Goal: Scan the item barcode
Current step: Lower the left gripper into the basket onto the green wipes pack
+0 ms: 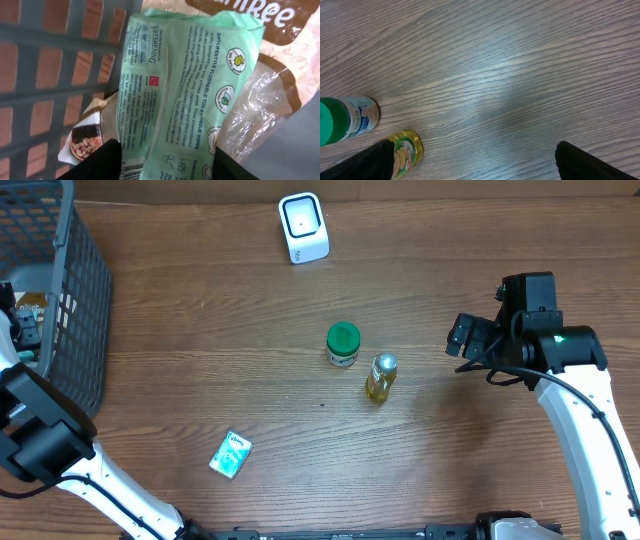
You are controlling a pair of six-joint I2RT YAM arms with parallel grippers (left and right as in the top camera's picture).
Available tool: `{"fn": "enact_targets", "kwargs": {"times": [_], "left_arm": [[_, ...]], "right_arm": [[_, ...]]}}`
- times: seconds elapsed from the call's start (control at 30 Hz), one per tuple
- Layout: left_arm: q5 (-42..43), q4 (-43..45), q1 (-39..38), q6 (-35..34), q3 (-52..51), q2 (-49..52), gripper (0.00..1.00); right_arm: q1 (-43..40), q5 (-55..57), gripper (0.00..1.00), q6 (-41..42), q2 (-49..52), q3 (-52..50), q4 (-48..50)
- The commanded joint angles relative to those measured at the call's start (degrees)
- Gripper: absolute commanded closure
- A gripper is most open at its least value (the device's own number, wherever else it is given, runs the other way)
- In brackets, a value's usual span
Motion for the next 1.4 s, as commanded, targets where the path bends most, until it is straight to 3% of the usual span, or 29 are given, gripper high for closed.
{"fn": "enact_targets", "kwargs": {"times": [0.0, 0.13, 0.33, 0.43, 0.6, 0.8, 1.37], "left_arm": [[-0.9, -1.0, 0.7, -1.0, -0.2, -2.2, 0.47], [-0.7, -2.1, 0.7, -1.5, -0.2, -2.2, 0.43], [-0.2, -2.2, 1.0, -1.5, -0.2, -2.1, 0.18], [2.1, -2.0, 1.1, -1.4, -0.3, -1.9, 0.00], [3.1, -0.1, 1.0, 0.9, -1.8, -1.6, 0.00], [14.0, 1.5, 1.1, 8.0, -3.7, -1.6, 0.01], [16.6, 2.6, 1.1, 5.4, -3.0, -1.6, 0.00]], "right_arm": [[-0.1, 0.5, 0.00, -0.3, -0.3, 1.2, 0.1], [-0.1, 0.5, 0.00, -0.3, -0.3, 1.2, 0.1], [-0.1, 0.5, 0.00, -0.3, -0.3, 1.2, 0.1], [-0.1, 0.5, 0.00, -0.3, -0.3, 1.2, 0.1], [-0.1, 0.5, 0.00, -0.3, -0.3, 1.2, 0.1], [-0.1, 0.5, 0.00, -0.3, -0.3, 1.2, 0.1], [-0.1, 0.5, 0.00, -0.3, -0.3, 1.2, 0.1]]}}
